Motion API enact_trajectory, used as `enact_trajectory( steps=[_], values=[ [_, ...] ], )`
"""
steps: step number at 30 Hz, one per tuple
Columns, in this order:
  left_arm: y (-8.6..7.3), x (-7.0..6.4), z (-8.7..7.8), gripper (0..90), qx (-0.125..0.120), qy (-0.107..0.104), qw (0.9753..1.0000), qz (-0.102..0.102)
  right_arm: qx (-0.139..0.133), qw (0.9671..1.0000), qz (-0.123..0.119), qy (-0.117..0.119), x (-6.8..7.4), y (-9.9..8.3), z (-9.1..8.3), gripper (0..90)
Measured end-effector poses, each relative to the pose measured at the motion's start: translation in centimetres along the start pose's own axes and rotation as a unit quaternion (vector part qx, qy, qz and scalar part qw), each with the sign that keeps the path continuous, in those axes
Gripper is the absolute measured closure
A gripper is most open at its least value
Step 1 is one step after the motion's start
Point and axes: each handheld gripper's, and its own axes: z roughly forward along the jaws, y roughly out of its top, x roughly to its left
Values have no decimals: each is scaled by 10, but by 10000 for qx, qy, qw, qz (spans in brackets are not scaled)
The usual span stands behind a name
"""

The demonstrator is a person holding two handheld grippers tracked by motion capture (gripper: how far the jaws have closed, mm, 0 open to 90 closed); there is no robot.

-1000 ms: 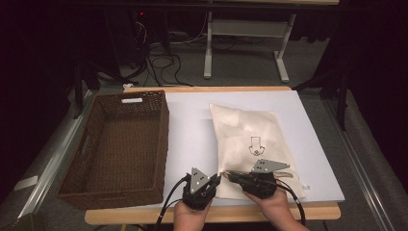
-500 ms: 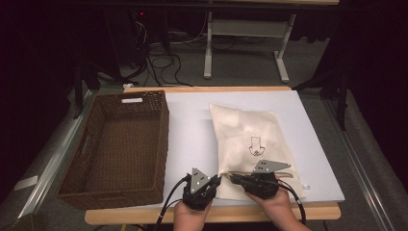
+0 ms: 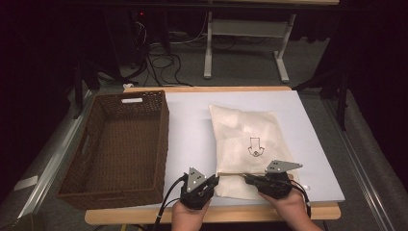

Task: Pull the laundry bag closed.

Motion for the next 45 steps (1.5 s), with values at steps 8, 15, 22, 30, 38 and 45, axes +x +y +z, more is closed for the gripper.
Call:
enact_trajectory(
  steps=[8,15,22,30,38,45],
  values=[
    [0,2,-1,857,12,52,10000,15,28,9996,114,-257,-15,-10,-18,883],
    [0,4,-1,856,23,63,10000,-30,25,9985,235,-497,-30,-18,-35,883],
    [1,5,-2,856,23,76,10000,-49,-10,9975,331,-618,-41,-25,-47,883],
    [1,5,-2,856,27,98,9999,-35,-27,9960,467,-764,-52,-33,-61,883],
    [2,6,-4,859,51,121,9999,-82,-61,9935,645,-936,-66,-43,-77,883],
    [1,7,-4,861,85,190,9997,-90,-3,9914,724,-1092,-77,-52,-88,883]
  ],
)
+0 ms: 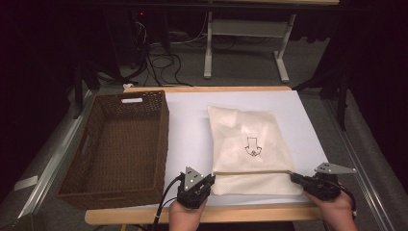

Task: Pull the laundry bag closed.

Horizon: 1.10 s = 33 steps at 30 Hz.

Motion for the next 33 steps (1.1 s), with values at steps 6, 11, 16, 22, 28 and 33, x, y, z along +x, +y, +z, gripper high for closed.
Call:
enact_trajectory(
  steps=[6,11,16,22,28,33],
  values=[
    [0,-1,1,861,71,0,10000,50,-3,9998,156,-85,-13,-7,-8,883],
    [-2,-1,2,861,112,7,9999,44,1,9999,101,-112,-12,-8,-9,882],
    [-4,-2,4,852,263,8,9995,174,-15,9999,26,-142,-11,-9,-8,879],
    [-4,-7,5,802,343,202,9975,591,-64,9998,-42,-168,-9,-10,-8,869],
    [-2,-7,4,616,329,352,9964,699,-233,9996,-62,-117,-7,-9,-11,742],
    [4,-6,-5,487,-18,625,9940,898,-447,9985,-230,-193,4,-5,-14,593]
  ],
)
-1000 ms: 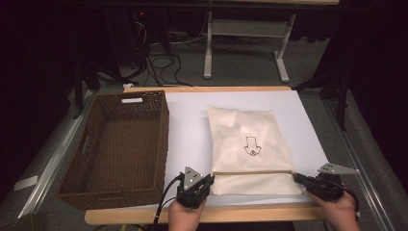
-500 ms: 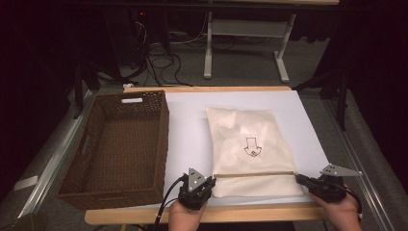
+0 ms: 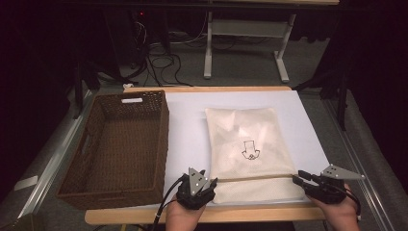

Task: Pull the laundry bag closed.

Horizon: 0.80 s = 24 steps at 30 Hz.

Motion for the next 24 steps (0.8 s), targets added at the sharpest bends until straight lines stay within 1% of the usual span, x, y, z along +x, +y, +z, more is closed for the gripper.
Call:
enact_trajectory(
  steps=[2,3,5,6,8,9,10,11,13,14,16,17,18,19,20,23,24],
  values=[
    [3,3,-5,441,-104,217,9997,98,-155,9999,-66,-34,5,3,-2,516],
    [4,5,-6,411,-127,260,9995,85,-242,9996,-109,-123,9,6,-3,453],
    [5,8,-9,373,-206,304,9993,13,-355,9991,-149,-203,13,10,-4,389],
    [6,11,-11,356,-234,354,9991,-27,-453,9985,-180,-254,16,13,-4,346],
    [6,14,-13,318,-326,288,9990,-102,-635,9970,-247,-380,23,20,-4,247],
    [7,15,-15,307,-384,264,9988,-135,-684,9963,-274,-441,26,22,-4,211],
    [7,16,-16,291,-424,249,9987,-144,-738,9954,-337,-509,30,25,-3,159],
    [8,16,-17,270,-463,246,9985,-143,-775,9946,-352,-591,33,28,-2,116],
    [9,16,-19,211,-456,258,9986,-123,-867,9929,-393,-717,39,34,0,22],
    [9,16,-19,173,-473,289,9984,-108,-907,9921,-398,-769,42,37,1,5],
    [10,15,-18,55,-412,324,9986,-65,-1026,9912,-364,-746,46,42,1,4],
    [10,14,-18,2,-451,355,9983,-30,-1110,9904,-377,-732,47,43,0,4],
    [9,13,-19,2,-475,348,9983,-16,-1178,9897,-390,-720,48,44,-2,4],
    [9,13,-19,2,-460,320,9984,-10,-1194,9894,-409,-715,49,43,-3,4],
    [9,12,-18,2,-451,334,9984,-6,-1220,9890,-443,-712,48,42,-4,4],
    [10,13,-18,3,-455,321,9984,-32,-1184,9898,-342,-715,43,36,-7,4],
    [10,13,-18,7,-449,323,9985,-46,-1180,9898,-349,-720,40,35,-8,4]
  ],
)
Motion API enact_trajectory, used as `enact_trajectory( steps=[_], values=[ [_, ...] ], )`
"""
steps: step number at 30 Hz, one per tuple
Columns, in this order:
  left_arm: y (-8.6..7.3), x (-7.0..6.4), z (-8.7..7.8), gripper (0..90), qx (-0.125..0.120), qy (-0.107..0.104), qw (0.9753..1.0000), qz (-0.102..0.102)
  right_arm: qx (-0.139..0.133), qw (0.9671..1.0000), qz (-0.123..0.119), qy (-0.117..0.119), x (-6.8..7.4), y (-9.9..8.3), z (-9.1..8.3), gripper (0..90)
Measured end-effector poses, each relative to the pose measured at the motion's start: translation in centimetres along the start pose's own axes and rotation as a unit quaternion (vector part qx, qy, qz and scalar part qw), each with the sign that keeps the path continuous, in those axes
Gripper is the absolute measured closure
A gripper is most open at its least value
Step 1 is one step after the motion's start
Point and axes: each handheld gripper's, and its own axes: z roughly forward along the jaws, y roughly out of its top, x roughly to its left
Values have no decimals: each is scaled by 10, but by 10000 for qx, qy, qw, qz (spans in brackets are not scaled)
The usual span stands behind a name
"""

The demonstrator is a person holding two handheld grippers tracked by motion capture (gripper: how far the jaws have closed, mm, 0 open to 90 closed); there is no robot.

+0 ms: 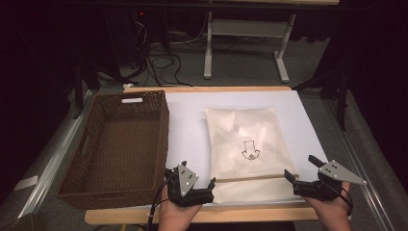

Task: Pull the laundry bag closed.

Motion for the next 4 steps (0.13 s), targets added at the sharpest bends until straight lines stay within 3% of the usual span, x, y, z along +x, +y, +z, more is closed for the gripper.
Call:
enact_trajectory(
  steps=[4],
  values=[
    [0,1,0,7,22,-17,10000,-32,-34,10000,77,-34,-3,-1,-2,4]
  ],
)
